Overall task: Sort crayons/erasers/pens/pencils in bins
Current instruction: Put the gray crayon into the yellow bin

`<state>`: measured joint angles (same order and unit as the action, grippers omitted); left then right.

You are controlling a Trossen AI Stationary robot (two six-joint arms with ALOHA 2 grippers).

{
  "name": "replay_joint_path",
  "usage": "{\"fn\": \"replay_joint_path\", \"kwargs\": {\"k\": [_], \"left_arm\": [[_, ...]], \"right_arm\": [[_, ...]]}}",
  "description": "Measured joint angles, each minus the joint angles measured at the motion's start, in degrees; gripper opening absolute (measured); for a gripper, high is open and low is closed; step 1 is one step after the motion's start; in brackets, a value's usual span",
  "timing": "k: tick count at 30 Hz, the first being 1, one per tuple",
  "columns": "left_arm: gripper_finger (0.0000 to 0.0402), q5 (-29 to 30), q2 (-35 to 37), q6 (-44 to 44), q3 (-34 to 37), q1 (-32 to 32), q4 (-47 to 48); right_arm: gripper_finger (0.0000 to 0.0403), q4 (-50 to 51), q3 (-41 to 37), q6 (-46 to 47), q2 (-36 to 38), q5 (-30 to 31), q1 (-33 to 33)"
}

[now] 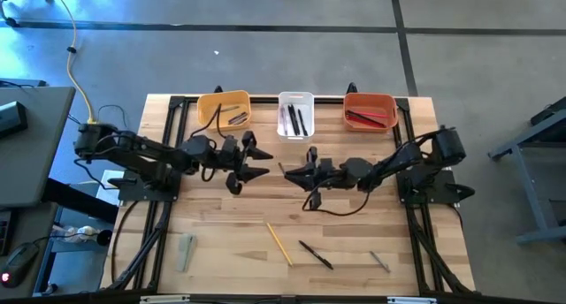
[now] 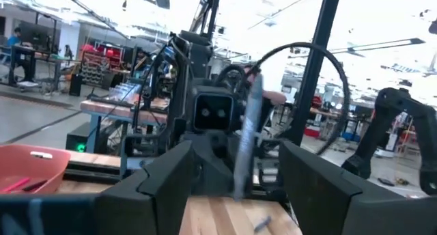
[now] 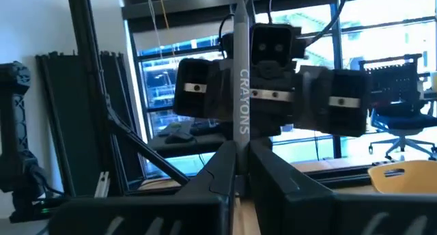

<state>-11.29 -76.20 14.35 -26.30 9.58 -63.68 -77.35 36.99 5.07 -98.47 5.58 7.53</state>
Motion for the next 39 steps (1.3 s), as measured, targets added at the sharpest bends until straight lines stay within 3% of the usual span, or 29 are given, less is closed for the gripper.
{"fn": "replay_joint_path", "kwargs": {"k": [17, 27, 32, 39], "left_arm": [[0.0176, -0.22, -1.95, -4.07, -5.00, -3.00, -0.48], [0.0159, -0.25, -7.32, -6.14, -8.70, -2.99, -1.06], [0.0117, -0.26, -7.95, -7.12, -8.88, -2.99, -3.49], [0.0030, -1.18, -7.96, -9.03, -8.88, -3.08, -3.54]], "right_arm": [[0.0018, -0.30, 1.76, -0.88, -0.93, 0.05, 0.39], [0.0018, -0.45, 1.76, -0.87, -0.93, 0.05, 0.39], [0.0018, -0.49, 1.76, -1.04, -0.93, 0.05, 0.39], [0.0018, -0.47, 1.78, -1.06, -0.93, 0.00, 0.39]]}}
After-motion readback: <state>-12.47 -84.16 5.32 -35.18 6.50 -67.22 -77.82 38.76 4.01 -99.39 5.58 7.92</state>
